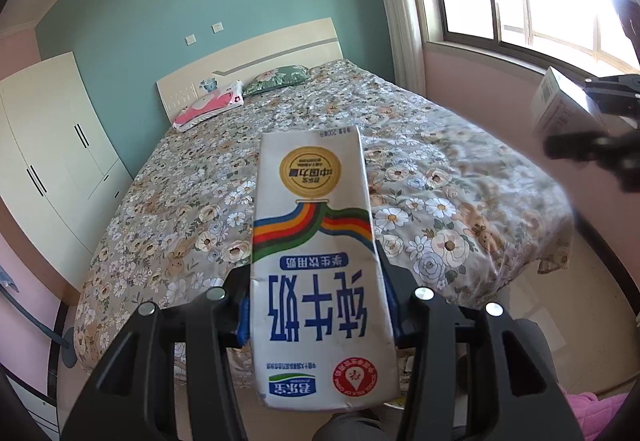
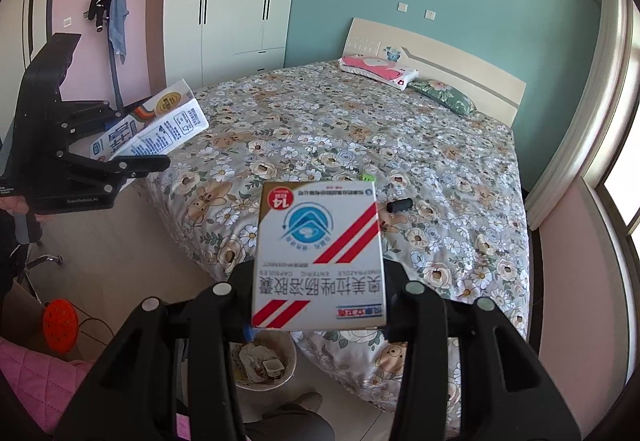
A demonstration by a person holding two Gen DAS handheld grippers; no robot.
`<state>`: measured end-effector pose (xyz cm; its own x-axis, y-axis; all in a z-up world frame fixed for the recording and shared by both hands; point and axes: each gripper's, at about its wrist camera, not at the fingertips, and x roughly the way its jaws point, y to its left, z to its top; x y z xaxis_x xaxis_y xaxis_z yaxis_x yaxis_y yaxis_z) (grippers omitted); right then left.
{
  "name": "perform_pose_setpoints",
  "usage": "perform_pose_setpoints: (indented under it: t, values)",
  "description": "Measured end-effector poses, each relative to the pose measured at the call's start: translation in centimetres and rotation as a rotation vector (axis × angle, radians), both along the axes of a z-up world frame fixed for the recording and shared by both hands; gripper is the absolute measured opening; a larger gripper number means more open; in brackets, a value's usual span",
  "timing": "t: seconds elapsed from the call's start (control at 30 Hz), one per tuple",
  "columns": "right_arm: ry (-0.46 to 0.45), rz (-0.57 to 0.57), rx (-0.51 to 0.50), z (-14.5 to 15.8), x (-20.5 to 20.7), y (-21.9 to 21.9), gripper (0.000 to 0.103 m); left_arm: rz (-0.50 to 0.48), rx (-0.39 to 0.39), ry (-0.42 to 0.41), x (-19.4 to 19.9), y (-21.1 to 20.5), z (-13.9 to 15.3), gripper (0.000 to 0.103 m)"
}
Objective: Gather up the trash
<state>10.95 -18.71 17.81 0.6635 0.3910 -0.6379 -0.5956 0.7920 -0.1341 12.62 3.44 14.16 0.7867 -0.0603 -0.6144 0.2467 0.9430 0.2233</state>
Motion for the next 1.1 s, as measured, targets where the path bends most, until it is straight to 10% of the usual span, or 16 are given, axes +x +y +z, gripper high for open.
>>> perform_pose_setpoints:
  t: [1.1]
  values:
    - [0.475, 0.039, -0.009, -29.9, 1.9, 3.5, 0.044, -0.037, -0.109, 0.447, 0.5, -1.5, -28.2, 0.05]
